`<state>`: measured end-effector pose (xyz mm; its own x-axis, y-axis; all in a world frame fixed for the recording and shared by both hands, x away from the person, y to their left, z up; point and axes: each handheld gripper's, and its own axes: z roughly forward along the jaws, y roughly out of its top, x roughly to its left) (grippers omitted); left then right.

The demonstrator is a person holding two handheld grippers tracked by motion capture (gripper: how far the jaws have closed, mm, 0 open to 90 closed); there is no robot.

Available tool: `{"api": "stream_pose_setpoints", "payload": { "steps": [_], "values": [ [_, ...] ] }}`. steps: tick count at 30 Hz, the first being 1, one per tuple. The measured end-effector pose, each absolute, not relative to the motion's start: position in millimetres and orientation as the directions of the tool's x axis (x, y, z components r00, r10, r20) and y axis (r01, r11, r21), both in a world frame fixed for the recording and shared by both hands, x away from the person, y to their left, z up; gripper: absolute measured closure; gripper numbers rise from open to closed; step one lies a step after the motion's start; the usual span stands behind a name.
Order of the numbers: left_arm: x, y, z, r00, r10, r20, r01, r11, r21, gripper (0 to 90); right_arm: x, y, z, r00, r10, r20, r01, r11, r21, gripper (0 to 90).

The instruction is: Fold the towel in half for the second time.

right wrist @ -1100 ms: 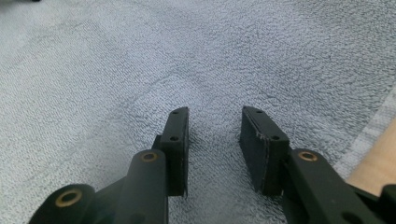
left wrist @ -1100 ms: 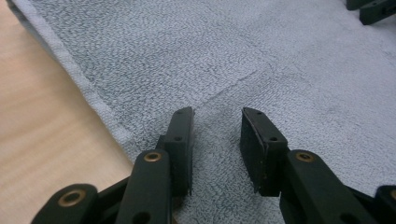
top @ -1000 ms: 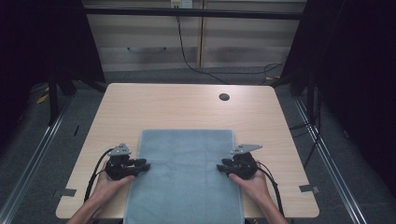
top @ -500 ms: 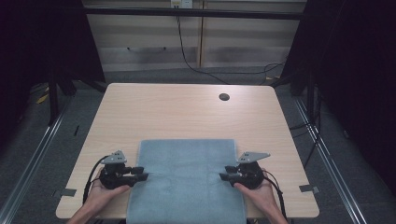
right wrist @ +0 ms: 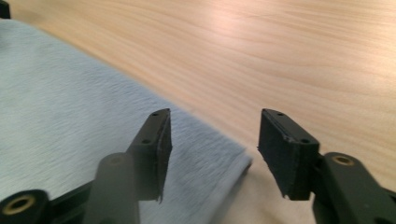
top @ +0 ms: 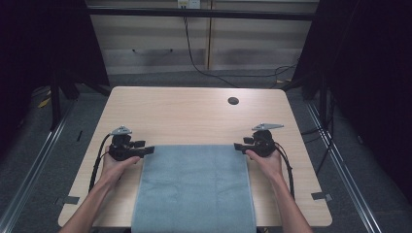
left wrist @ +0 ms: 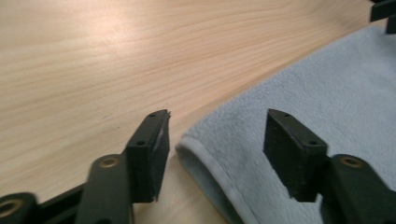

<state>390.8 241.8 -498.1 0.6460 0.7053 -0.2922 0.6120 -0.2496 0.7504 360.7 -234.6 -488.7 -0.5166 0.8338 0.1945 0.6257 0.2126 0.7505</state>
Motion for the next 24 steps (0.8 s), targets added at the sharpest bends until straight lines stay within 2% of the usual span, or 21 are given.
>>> {"api": "stream_pose_setpoints", "payload": {
  "steps": [5, 7, 8, 10, 12, 14, 18, 24],
  "values": [
    [402.2, 234.2, -508.1, 0.638, 0.709, -0.301, 0.632, -0.259, 0.73, 39.6, 372.2, -233.3, -503.3, -0.509, 0.83, 0.227, 0.661, 0.208, 0.721, 43.3],
    [402.4, 231.8, -510.5, 0.656, 0.694, -0.296, 0.621, -0.274, 0.734, 45.7, 373.2, -233.0, -507.3, -0.509, 0.826, 0.243, 0.669, 0.202, 0.715, 48.3],
    [401.6, 229.5, -510.5, 0.661, 0.69, -0.295, 0.619, -0.279, 0.734, 57.1, 372.3, -232.7, -509.0, -0.516, 0.819, 0.252, 0.671, 0.203, 0.714, 54.5],
    [399.1, 224.7, -508.7, 0.677, 0.695, -0.243, 0.598, -0.327, 0.732, 60.4, 371.9, -232.3, -508.9, -0.518, 0.817, 0.252, 0.67, 0.206, 0.713, 57.9],
    [398.3, 223.4, -508.6, 0.689, 0.682, -0.246, 0.597, -0.341, 0.726, 74.1, 371.4, -231.1, -508.4, -0.532, 0.809, 0.25, 0.674, 0.226, 0.704, 72.2],
    [397.3, 225.1, -509.2, 0.68, 0.683, -0.267, 0.606, -0.318, 0.729, 80.4, 370.1, -230.3, -507.6, -0.538, 0.803, 0.256, 0.674, 0.227, 0.703, 79.9],
    [396.9, 228.1, -508.8, 0.674, 0.68, -0.29, 0.61, -0.29, 0.738, 84.5, 367.9, -231.5, -503.2, -0.542, 0.798, 0.263, 0.664, 0.215, 0.716, 84.7],
    [399.6, 231.3, -489.7, 0.672, 0.669, -0.317, 0.591, -0.225, 0.775, 85.4, 371.8, -234.9, -485.1, -0.548, 0.795, 0.262, 0.637, 0.193, 0.746, 85.6]
  ]
}}
